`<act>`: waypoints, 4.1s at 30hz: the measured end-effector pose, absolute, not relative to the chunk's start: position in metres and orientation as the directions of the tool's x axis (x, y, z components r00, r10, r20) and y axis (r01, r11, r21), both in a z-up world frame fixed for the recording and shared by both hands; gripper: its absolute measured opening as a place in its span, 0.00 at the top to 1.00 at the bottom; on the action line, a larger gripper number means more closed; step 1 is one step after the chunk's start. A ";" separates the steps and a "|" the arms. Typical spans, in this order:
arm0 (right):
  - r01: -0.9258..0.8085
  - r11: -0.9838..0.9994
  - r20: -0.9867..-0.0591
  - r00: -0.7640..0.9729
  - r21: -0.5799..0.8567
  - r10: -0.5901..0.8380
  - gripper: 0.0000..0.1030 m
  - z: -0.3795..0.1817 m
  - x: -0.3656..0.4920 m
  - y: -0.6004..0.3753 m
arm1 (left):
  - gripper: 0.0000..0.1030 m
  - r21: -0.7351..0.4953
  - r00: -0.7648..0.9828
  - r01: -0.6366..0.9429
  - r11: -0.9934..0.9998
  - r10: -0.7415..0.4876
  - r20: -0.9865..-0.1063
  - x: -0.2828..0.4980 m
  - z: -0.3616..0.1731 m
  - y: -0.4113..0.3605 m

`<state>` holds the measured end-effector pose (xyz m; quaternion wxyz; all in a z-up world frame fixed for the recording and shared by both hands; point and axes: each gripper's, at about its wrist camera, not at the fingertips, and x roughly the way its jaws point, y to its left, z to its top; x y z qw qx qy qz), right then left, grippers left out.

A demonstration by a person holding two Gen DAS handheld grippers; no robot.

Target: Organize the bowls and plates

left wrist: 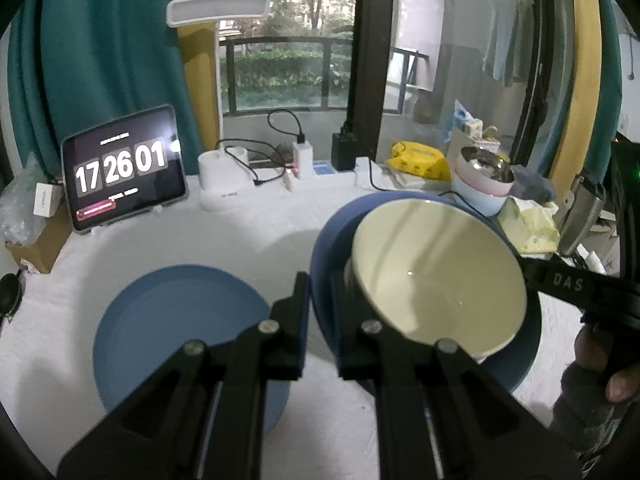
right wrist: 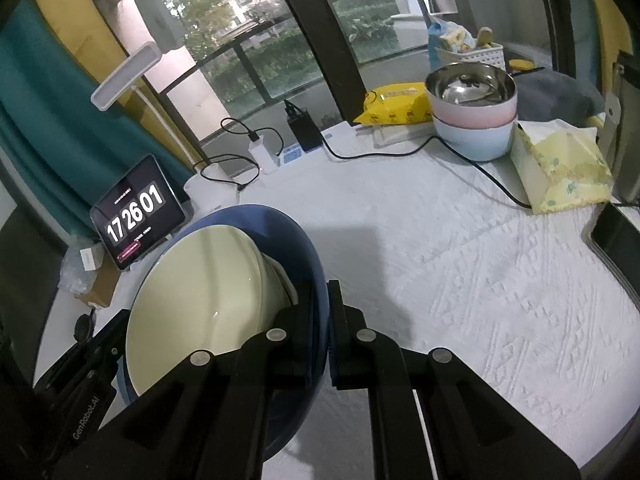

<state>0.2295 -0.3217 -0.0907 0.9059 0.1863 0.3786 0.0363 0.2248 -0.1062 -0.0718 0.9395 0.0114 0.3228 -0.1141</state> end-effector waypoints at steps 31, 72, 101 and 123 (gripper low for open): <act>-0.030 0.952 -0.693 0.679 0.305 0.243 0.93 -0.082 0.255 -0.227 | 0.91 -0.118 0.786 0.108 0.987 -0.158 -0.597 0.226 -0.074 -0.012; -0.119 0.958 -0.761 0.584 0.262 0.281 0.89 -0.122 0.296 -0.143 | 0.88 -0.036 0.786 -0.016 0.999 -0.010 -0.618 0.247 -0.100 0.051; -0.115 0.968 -0.733 0.634 0.224 0.245 0.68 -0.099 0.263 -0.167 | 0.54 -0.032 0.798 -0.058 0.998 0.027 -0.602 0.221 -0.084 0.052; -0.061 0.983 -0.680 0.714 0.176 0.166 0.67 -0.074 0.202 -0.205 | 0.27 -0.018 0.852 0.071 0.997 -0.070 -0.519 0.161 -0.053 0.001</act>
